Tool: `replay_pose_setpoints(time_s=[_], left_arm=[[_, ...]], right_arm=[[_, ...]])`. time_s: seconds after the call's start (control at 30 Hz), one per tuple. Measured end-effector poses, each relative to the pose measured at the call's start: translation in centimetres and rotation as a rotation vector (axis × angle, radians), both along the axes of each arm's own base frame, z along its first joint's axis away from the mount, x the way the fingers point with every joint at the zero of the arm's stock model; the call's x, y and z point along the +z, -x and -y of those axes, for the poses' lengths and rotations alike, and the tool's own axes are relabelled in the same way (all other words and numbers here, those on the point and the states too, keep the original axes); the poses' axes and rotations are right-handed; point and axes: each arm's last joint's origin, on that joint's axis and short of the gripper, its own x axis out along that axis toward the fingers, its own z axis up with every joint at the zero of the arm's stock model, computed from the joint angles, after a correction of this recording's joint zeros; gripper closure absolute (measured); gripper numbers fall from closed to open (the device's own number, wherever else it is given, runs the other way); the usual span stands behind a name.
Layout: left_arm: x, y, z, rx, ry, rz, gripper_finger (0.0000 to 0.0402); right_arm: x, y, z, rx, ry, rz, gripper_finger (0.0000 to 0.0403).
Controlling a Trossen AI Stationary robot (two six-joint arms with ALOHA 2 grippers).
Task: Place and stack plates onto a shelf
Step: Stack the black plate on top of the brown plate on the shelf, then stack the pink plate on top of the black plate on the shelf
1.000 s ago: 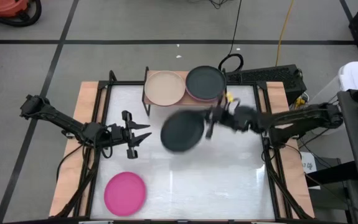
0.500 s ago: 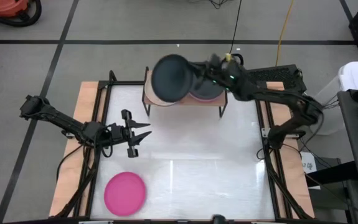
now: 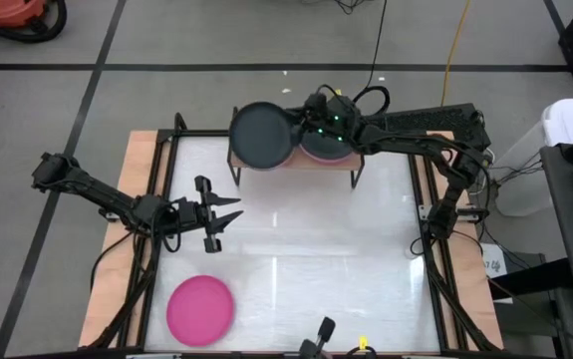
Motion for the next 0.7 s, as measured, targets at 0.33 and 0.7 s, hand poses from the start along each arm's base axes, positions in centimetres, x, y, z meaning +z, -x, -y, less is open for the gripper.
replay_pose_setpoints(time_s=[0.33,0.7], left_arm=[[-0.2,-0.1,0.0,-0.007,0.014,-0.021,0.0266],[0.3,-1.9,0.7,0.005,0.102,-0.524,0.0266]], right_arm=[[1.2,0.8,-0.2,0.049,0.043,-0.011,0.03],[9.1,6.4,-8.2,0.419,0.139,-0.01,0.0203]])
